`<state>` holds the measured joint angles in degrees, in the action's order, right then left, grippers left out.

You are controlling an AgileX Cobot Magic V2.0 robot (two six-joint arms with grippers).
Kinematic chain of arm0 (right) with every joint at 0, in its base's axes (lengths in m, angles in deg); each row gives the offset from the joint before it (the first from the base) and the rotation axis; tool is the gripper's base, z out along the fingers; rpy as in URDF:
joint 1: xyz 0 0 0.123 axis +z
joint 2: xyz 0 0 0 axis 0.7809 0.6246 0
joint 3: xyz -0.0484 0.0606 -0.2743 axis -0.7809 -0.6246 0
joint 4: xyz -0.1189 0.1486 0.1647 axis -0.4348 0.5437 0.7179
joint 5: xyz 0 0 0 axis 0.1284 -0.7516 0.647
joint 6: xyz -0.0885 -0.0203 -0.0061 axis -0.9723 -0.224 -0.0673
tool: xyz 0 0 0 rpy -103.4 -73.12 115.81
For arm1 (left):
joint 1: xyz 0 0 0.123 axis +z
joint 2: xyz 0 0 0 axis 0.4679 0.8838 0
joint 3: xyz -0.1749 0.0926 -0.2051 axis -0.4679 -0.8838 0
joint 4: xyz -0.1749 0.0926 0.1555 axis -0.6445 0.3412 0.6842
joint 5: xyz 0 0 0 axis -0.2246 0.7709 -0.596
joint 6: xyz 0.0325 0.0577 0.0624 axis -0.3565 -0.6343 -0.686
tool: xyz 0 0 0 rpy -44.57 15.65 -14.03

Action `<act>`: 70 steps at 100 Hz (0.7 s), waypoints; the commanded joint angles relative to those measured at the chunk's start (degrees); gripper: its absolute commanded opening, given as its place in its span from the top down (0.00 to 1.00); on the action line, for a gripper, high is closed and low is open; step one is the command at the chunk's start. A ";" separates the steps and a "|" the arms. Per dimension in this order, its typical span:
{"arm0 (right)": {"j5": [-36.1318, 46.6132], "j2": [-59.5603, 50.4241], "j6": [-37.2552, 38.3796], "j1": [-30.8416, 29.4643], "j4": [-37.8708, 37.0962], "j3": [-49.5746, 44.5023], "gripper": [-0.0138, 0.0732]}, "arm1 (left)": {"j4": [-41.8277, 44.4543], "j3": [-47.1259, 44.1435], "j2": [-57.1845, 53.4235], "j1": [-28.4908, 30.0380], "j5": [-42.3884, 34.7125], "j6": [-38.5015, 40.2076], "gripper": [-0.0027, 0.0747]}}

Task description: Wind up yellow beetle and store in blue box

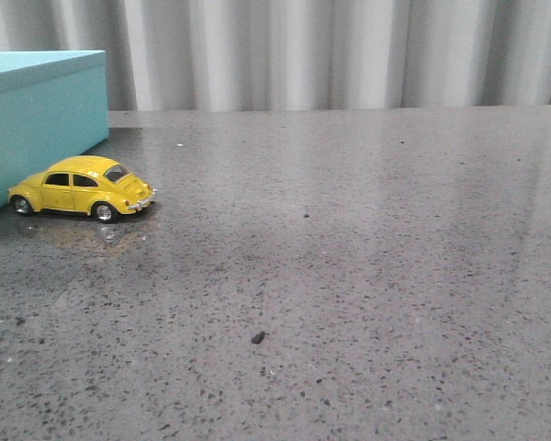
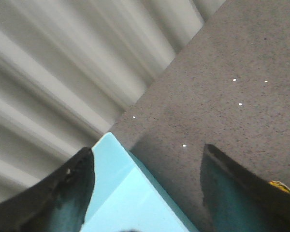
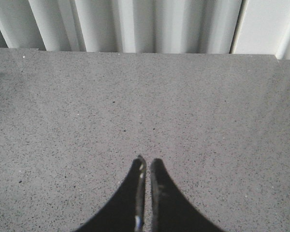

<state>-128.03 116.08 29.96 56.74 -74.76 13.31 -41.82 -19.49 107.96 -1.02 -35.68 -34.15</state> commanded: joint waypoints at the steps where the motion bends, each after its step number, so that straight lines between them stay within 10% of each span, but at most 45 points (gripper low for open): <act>1: 4.11 0.11 -0.03 -0.19 -0.33 1.11 0.89 | 0.73 5.59 2.47 -0.46 -1.55 -3.31 0.40; 70: 4.11 0.11 -0.03 -0.19 -0.33 1.11 0.89 | -13.68 20.55 22.83 -0.46 30.98 -25.86 0.51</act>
<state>-128.03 116.08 29.96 56.74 -74.76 13.31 -55.48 -1.13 130.91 -1.02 -4.49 -58.30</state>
